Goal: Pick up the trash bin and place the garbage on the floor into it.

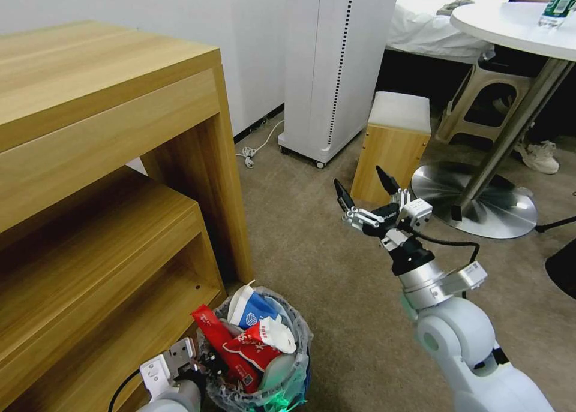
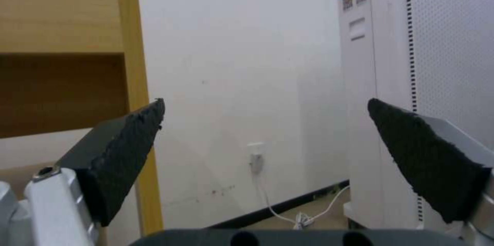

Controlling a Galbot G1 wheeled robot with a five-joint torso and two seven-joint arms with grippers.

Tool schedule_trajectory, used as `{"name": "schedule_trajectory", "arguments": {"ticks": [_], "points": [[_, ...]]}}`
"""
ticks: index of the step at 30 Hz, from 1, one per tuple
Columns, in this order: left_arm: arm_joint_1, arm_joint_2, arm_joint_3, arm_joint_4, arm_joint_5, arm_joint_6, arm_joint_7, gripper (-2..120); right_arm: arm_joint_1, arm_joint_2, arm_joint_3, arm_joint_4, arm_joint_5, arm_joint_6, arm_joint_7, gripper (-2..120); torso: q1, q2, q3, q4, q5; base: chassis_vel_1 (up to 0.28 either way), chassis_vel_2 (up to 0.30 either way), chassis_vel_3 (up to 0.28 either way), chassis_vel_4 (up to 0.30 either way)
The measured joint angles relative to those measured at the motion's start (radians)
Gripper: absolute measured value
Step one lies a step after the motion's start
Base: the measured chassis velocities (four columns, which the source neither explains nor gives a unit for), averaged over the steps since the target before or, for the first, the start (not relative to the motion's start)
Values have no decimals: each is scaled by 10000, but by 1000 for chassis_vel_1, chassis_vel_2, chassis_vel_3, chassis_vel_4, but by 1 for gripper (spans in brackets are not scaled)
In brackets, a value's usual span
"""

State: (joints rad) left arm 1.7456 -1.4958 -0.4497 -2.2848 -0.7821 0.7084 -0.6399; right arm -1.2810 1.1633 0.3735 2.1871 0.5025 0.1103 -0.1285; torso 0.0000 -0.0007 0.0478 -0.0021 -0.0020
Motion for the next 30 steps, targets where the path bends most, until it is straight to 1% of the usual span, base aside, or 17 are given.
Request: {"name": "schedule_trajectory", "arguments": {"ticks": [3,6,7,9,10,12,13,14,16,18,22,24,25,26,27,28,30], "points": [[25,37,7,-82,17,-10,161,7,-103,83,-39,10,-110,0,-61,100,0,-1,0,0,-1,0,0,0,0],[145,115,23,-308,291,-120,357,23,-227,245,-75,53,-227,-5,-128,100,0,0,0,0,-1,0,0,0,0],[145,115,23,-308,291,-120,357,23,-227,245,-75,53,-227,-5,-128,100,0,0,0,0,-1,0,0,0,0],[313,211,36,-520,1071,-307,550,32,-294,323,-82,63,-290,-8,-147,100,0,0,0,0,-1,0,0,0,0],[313,211,36,-520,1071,-307,550,32,-294,323,-82,63,-290,-8,-147,100,0,0,0,0,-1,0,0,0,0],[500,333,32,-767,2077,-581,793,40,-343,377,-59,63,-349,37,-176,100,0,0,0,0,-1,0,0,0,0],[725,468,24,-1145,2739,-797,997,47,-384,448,21,33,-417,167,-210,100,0,0,0,0,0,0,0,0,0],[839,526,48,-1326,2919,-858,1078,53,-405,499,77,-19,-528,255,-203,100,0,0,0,0,0,0,0,0,0],[978,597,95,-1560,3115,-934,1215,56,-414,557,132,-93,-693,382,-148,100,0,0,0,0,0,0,0,0,0],[1262,726,227,-2061,3483,-1097,1584,68,-443,721,317,-292,-1227,851,3,100,0,0,0,1,3,0,0,0,0],[1445,783,369,-2179,3807,-1186,1955,77,-587,858,557,-296,-1561,944,153,100,0,0,0,0,-2,0,0,0,0],[1595,859,412,-2195,4577,-1670,2542,87,-756,992,819,-193,-1774,964,397,100,0,0,0,1,1,0,0,0,0],[1595,859,412,-2195,4577,-1670,2542,87,-756,992,819,-193,-1774,964,397,100,0,0,0,1,1,0,0,0,0],[1642,900,391,-2195,5166,-2199,3004,92,-864,1072,1015,-124,-1885,984,514,100,0,0,0,0,-1,0,0,0,0],[1631,933,267,-2196,5871,-3072,3679,98,-1016,1162,1237,-50,-2075,1027,651,100,0,0,0,0,0,0,0,0,0],[1631,933,267,-2196,5871,-3072,3679,98,-1016,1162,1237,-50,-2075,1027,651,100,0,0,0,0,0,0,0,0,0],[1557,982,54,-2196,6771,-4430,4773,106,-1401,1240,1508,2,-2591,1263,1022,100,0,0,0,0,0,0,0,0,0]]}}
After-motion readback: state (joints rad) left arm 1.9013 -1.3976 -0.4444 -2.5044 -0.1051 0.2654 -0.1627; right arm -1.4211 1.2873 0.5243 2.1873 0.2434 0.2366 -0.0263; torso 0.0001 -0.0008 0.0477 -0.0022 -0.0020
